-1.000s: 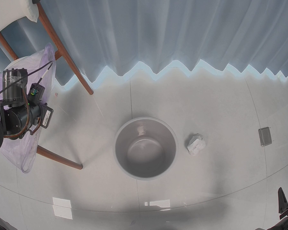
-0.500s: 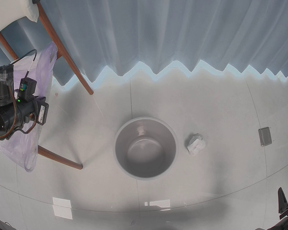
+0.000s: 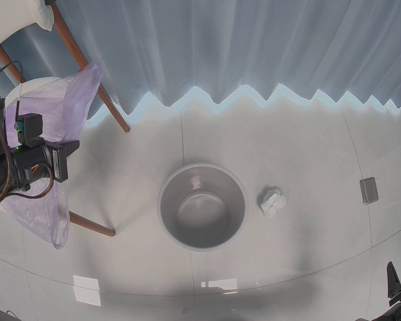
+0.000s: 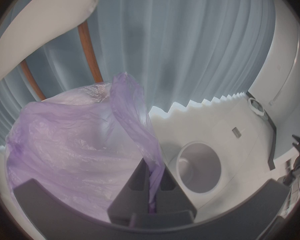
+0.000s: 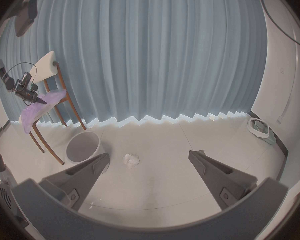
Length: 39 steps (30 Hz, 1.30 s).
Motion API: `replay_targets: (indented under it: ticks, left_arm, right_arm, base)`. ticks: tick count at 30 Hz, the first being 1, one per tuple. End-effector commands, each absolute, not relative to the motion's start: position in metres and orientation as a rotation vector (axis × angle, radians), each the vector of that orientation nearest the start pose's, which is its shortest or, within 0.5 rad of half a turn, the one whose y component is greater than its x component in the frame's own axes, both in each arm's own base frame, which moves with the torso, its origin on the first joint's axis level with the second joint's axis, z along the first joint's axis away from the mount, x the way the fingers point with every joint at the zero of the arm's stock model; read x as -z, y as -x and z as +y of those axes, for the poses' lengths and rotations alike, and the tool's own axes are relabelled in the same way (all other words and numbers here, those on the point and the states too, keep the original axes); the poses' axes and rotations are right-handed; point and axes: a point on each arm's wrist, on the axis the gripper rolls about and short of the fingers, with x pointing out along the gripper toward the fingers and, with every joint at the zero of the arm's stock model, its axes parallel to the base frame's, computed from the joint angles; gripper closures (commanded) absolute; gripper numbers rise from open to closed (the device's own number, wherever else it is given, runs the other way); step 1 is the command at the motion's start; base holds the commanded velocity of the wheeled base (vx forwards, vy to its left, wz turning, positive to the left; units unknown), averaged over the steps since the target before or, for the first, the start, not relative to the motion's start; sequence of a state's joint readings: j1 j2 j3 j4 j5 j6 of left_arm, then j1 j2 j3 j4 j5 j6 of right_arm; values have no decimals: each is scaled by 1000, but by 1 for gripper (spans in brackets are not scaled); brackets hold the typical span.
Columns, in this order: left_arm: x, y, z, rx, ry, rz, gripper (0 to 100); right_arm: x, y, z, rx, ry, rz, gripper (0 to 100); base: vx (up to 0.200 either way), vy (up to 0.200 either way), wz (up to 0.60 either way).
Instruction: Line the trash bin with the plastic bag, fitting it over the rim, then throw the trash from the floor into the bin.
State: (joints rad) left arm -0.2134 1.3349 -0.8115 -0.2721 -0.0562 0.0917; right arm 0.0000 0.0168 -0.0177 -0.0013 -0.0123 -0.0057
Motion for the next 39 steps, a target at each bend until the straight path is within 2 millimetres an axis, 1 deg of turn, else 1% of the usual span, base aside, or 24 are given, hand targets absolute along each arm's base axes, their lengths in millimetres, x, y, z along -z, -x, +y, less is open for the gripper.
replay_targets:
  ticks: [1,4,7,8,9,11,12,13,14,15,16,19,21,23,26,31,32,33,36,39]
  left_arm:
    - [-254,-191,-42,282,-52,188,100]
    - [-248,-187,-41,285,-6,207,100]
    - [-250,-189,-38,315,41,209,100]
    - [-250,-189,-38,315,41,209,100]
    - [-247,-185,-41,378,40,219,100]
    - [-247,-185,-41,378,40,219,100]
    - [-233,-177,-56,502,31,264,100]
    - [-232,-173,-60,530,31,265,100]
    - [-232,-173,-60,530,31,265,100]
    - [-232,-161,-66,587,34,245,100]
    - [-232,-157,-70,615,38,245,100]
    - [-234,-153,-78,677,66,249,100]
    - [-242,-153,-84,736,107,238,100]
    - [-247,-158,-88,763,116,234,100]
    - [-247,-166,-96,785,111,237,100]
    - [-248,-168,-119,871,107,204,100]
    - [-248,-168,-120,874,107,203,100]
    - [-247,-170,-129,905,105,197,100]
    - [-243,-172,-142,943,102,190,100]
    - [-248,-172,-154,961,110,140,100]
  right_arm:
    - [-76,23,0,12,6,-1,0]
    - [-76,23,0,12,6,-1,0]
    - [-76,23,0,12,6,-1,0]
    - [-76,23,0,12,6,-1,0]
    - [-76,23,0,12,8,-1,0]
    - [-76,23,0,12,8,-1,0]
    - [-76,23,0,12,6,-1,0]
    - [-76,23,0,12,6,-1,0]
    - [-76,23,0,12,6,-1,0]
    - [-76,23,0,12,6,-1,0]
    - [-76,23,0,12,6,-1,0]
    - [-76,23,0,12,6,-1,0]
    - [-76,23,0,12,8,-1,0]
    - [-76,23,0,12,6,-1,0]
    - [-76,23,0,12,6,-1,0]
    - [-76,23,0,12,6,-1,0]
    - [-76,23,0,12,6,-1,0]
    - [-76,23,0,12,6,-1,0]
    - [-76,23,0,12,6,-1,0]
    - [-76,23,0,12,8,-1,0]
  base:
    - [0,0,0]
    - [0,0,0]
    - [0,0,0]
    - [0,0,0]
    - [0,0,0]
    - [0,0,0]
    - [0,0,0]
    - [0,0,0]
    - [0,0,0]
    - [0,0,0]
    - [0,0,0]
    - [0,0,0]
    - [0,0,0]
    - [0,0,0]
    - [0,0,0]
    - [0,0,0]
    - [0,0,0]
    - [0,0,0]
    - [0,0,0]
    - [0,0,0]
